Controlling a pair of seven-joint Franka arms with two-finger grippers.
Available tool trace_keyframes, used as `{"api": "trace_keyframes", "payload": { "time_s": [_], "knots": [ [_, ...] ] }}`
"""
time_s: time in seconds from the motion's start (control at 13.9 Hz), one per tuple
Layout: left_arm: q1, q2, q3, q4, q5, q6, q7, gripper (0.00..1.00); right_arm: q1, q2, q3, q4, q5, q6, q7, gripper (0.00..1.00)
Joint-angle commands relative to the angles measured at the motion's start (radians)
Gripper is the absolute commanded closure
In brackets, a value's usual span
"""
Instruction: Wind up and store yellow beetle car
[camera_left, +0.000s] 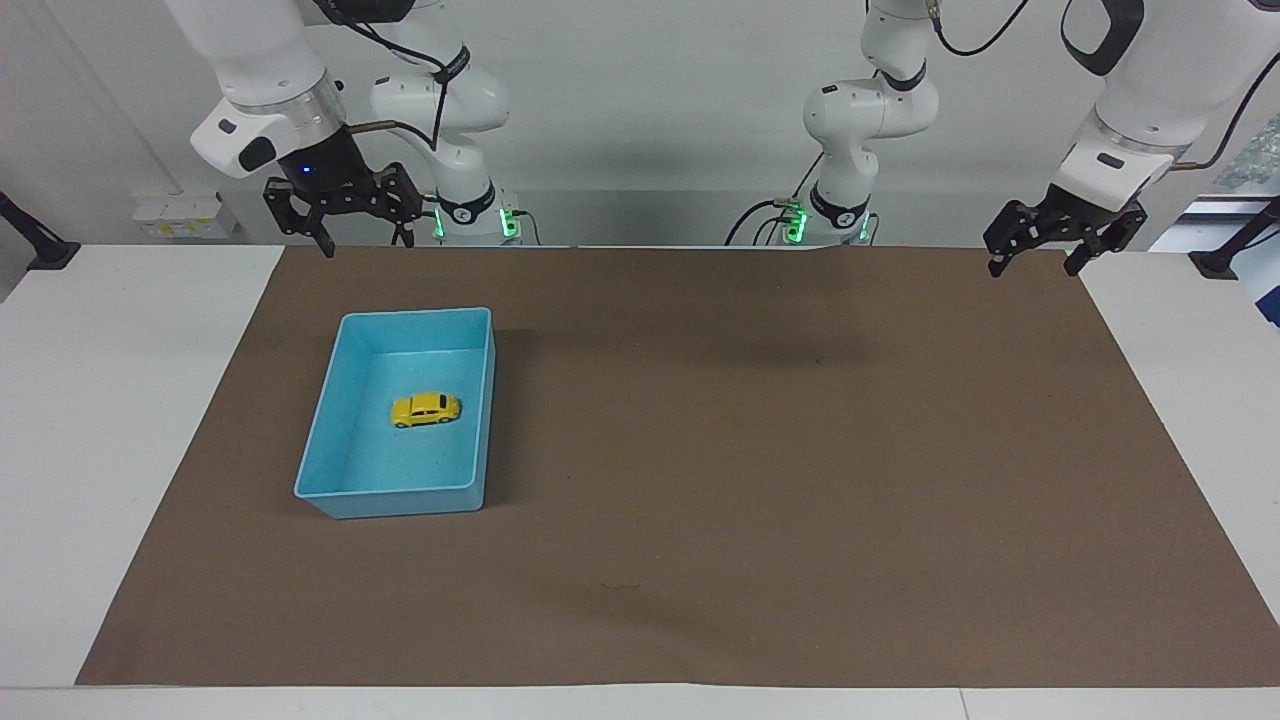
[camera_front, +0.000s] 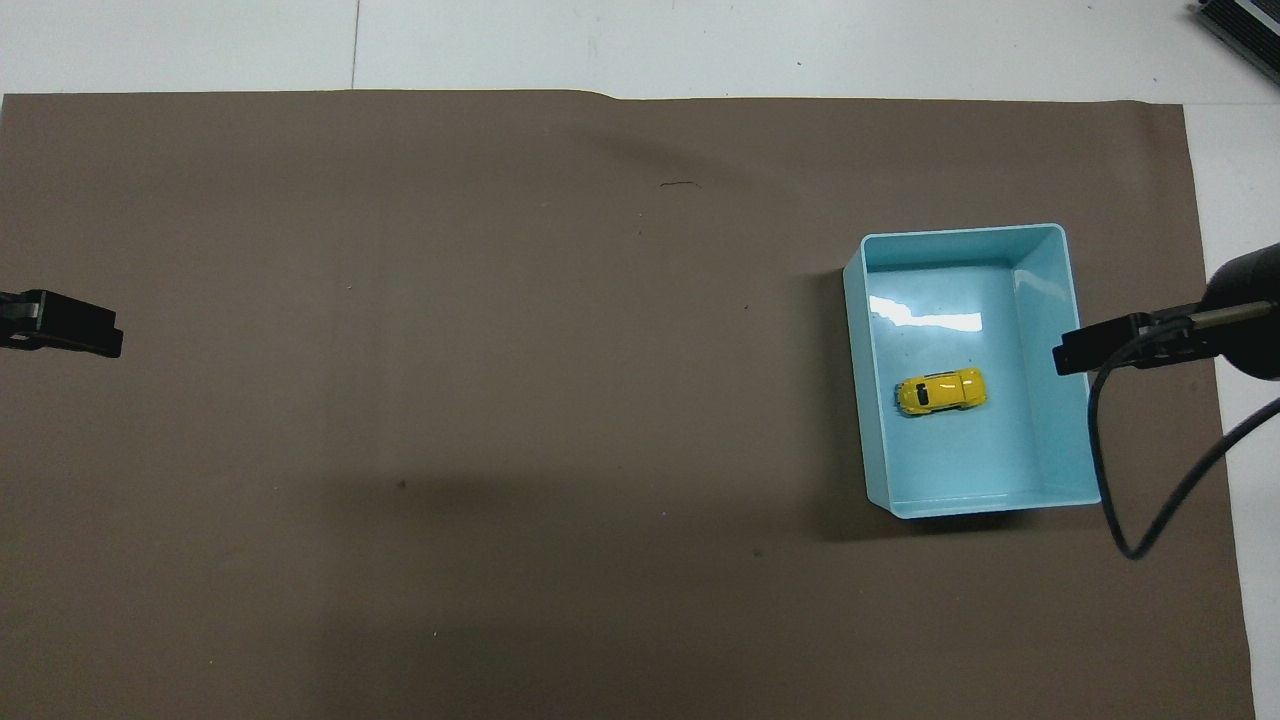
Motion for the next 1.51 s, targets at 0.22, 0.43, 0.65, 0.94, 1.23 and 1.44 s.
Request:
{"api": "trace_keyframes", "payload": {
  "time_s": [0.22,0.43,0.65,0.94,1.23,1.44],
  "knots": [
    [0.000,0.007,0.004,0.019,-0.011,-0.020,0.007,0.00,-0.004,0.001,-0.005,0.016,-0.025,-0.019,0.018,0.00],
    [0.000,0.007,0.004,0.019,-0.010,-0.020,0.007,0.00,0.007,-0.004,-0.017,0.016,-0.076,-0.031,0.009,0.00],
    [0.000,0.007,0.004,0.019,-0.012,-0.020,0.007,0.00,0.006,-0.004,-0.017,0.016,-0.072,-0.031,0.010,0.00],
    [0.000,0.007,0.004,0.019,-0.012,-0.020,0.007,0.00,-0.001,-0.004,-0.017,0.016,-0.061,-0.027,0.001,0.00],
    [0.000,0.007,0.004,0.019,-0.012,-0.020,0.007,0.00,0.001,-0.018,-0.014,0.011,-0.055,-0.019,0.010,0.00],
    [0.000,0.007,0.004,0.019,-0.012,-0.020,0.007,0.00,-0.002,-0.018,-0.012,0.010,-0.056,-0.019,0.009,0.00]
  ]
}}
